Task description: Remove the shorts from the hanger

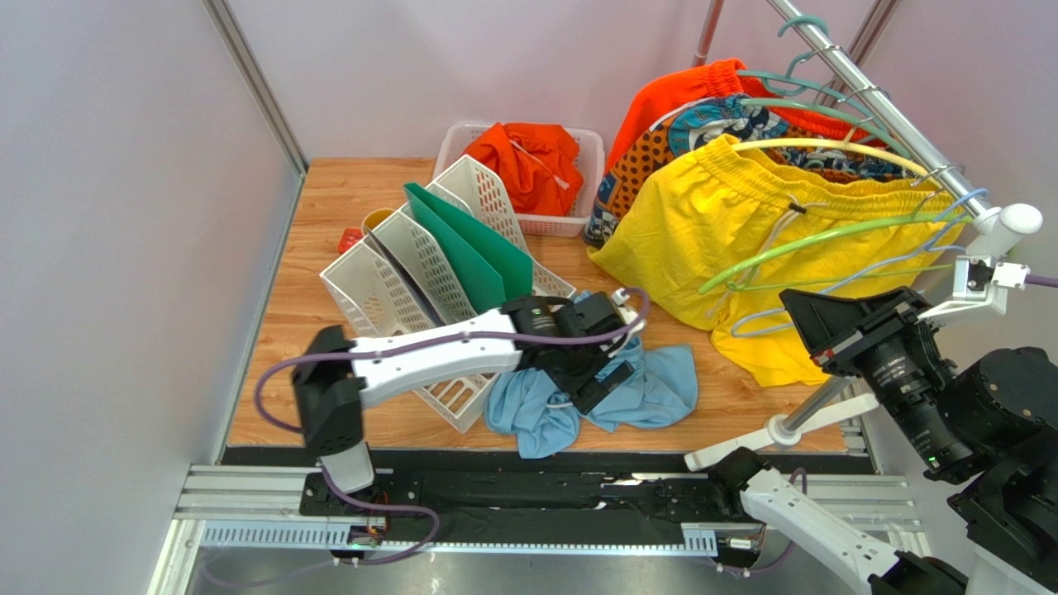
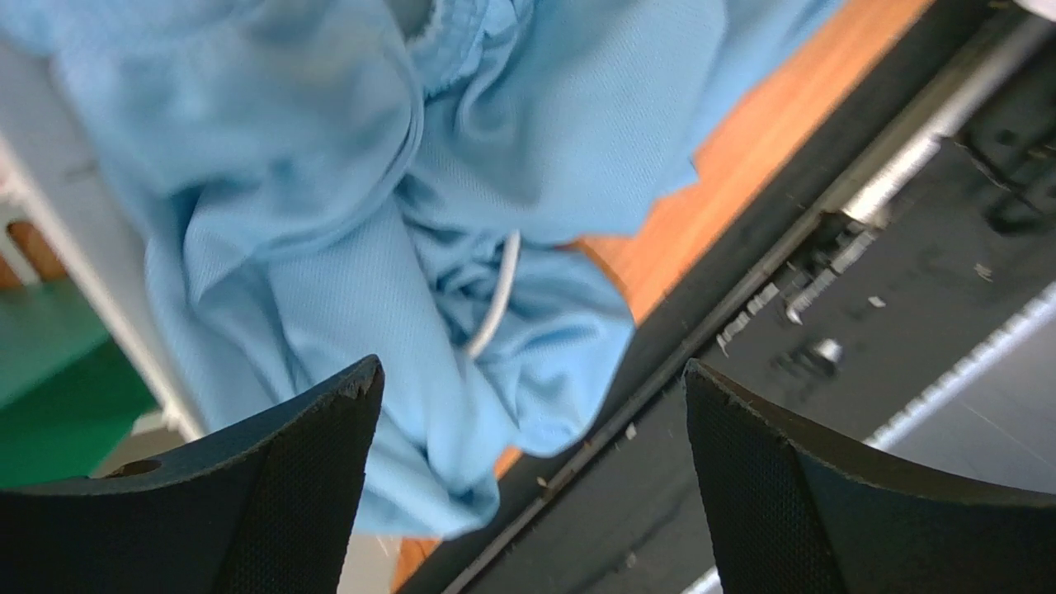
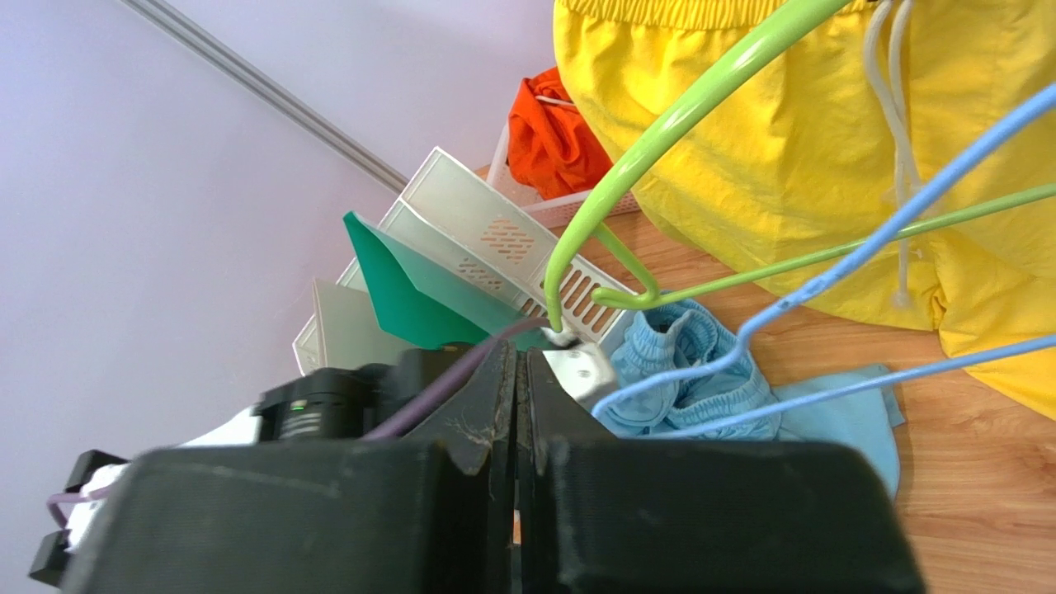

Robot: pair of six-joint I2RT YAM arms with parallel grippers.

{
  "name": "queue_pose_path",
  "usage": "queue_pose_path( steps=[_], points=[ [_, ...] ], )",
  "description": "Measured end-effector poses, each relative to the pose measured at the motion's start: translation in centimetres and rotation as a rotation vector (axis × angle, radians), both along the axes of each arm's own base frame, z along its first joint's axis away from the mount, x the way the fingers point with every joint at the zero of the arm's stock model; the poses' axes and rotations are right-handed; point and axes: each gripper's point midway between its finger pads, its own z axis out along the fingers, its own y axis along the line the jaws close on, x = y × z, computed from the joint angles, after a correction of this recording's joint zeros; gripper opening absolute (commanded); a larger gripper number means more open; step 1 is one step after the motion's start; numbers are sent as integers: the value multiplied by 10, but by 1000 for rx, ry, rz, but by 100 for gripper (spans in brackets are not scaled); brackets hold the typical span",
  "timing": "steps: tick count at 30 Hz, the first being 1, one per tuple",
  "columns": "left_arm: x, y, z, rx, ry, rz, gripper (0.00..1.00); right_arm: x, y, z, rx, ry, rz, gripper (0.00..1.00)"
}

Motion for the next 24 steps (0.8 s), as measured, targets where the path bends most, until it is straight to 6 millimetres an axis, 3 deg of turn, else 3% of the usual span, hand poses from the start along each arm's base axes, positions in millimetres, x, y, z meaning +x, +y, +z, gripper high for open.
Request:
queue_pose_path(
  steps=[4,8,11,17,20,24],
  points=[
    [15,-18,-51,132,6,-32,97,-2,-5,1,3,-7,-18,0],
    [22,-17,-86,228,-3,-47,99,-2,-8,3,8,-11,-33,0],
    [30,-13,-98,272,-26,-47,100,-3,-11,4,11,-15,-43,0],
    [47,-4,-103,297,-67,-17,98,-3,-16,2,6,-6,-69,0],
    [50,2,-110,303,-54,-18,81,-3,-17,0,3,-1,-76,0],
    [49,2,-118,294,-22,-30,41,-2,-17,-1,-3,9,-76,0]
  ],
)
